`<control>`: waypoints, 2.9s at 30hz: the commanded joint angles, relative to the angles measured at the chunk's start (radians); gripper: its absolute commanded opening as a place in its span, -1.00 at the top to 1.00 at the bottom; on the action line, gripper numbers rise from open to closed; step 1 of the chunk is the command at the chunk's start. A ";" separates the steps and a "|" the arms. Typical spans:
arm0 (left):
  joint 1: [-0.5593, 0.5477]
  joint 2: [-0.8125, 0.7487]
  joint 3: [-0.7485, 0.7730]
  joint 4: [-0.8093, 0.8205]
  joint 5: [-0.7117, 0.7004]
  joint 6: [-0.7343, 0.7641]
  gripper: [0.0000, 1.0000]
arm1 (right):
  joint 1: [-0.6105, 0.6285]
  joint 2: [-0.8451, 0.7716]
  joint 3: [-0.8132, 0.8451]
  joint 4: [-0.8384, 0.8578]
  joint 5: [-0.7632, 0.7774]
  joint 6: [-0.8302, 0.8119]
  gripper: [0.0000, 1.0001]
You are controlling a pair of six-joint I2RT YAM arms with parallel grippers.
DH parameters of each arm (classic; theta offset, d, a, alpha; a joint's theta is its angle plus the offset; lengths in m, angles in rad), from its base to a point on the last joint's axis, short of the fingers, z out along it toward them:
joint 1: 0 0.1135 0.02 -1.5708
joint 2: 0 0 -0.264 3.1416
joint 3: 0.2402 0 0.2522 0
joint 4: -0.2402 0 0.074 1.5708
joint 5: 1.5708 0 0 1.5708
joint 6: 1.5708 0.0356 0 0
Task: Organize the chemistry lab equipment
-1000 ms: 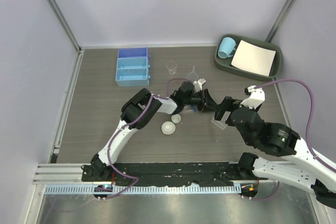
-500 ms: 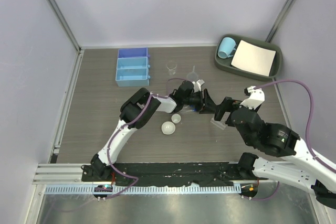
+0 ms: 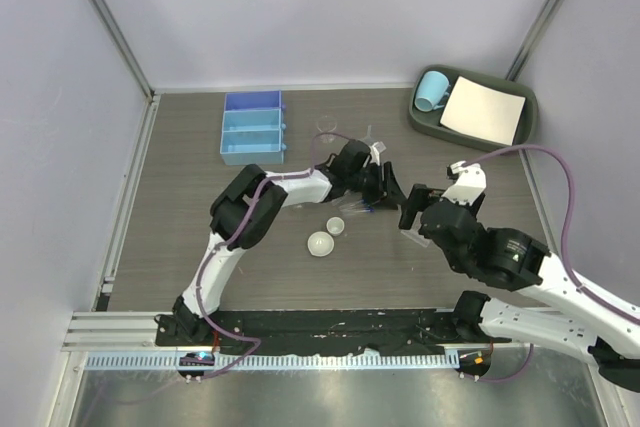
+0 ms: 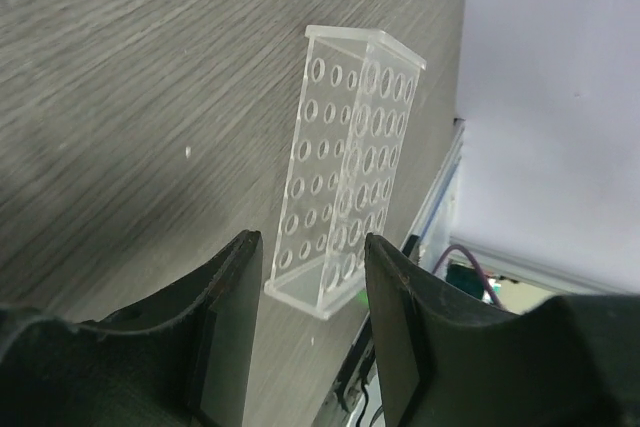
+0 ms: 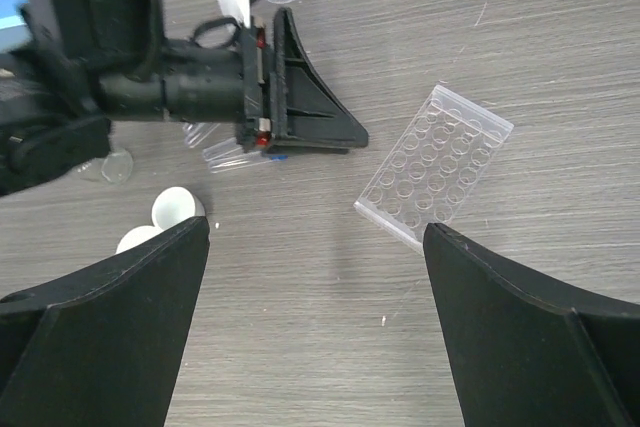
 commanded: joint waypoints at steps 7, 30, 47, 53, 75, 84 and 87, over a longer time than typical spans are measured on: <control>0.011 -0.298 0.116 -0.494 -0.189 0.293 0.01 | -0.001 0.086 0.002 0.105 0.039 -0.039 -0.89; 0.092 -0.290 0.347 -1.164 -0.588 0.692 -0.04 | -0.198 0.251 -0.087 0.283 -0.326 -0.134 -0.93; 0.111 -0.096 0.429 -1.088 -0.665 0.929 -0.10 | -0.202 0.195 -0.184 0.348 -0.380 -0.168 -0.93; 0.116 -0.067 0.426 -1.059 -0.629 0.959 -0.11 | -0.204 0.192 -0.213 0.366 -0.390 -0.171 -0.93; 0.116 -0.018 0.396 -0.994 -0.553 0.980 -0.10 | -0.208 0.209 -0.235 0.387 -0.413 -0.175 -0.93; 0.119 0.002 0.392 -0.996 -0.576 0.995 -0.08 | -0.210 0.203 -0.232 0.375 -0.420 -0.171 -0.93; 0.120 0.002 0.386 -0.997 -0.579 0.997 -0.05 | -0.208 0.189 -0.235 0.374 -0.423 -0.163 -0.92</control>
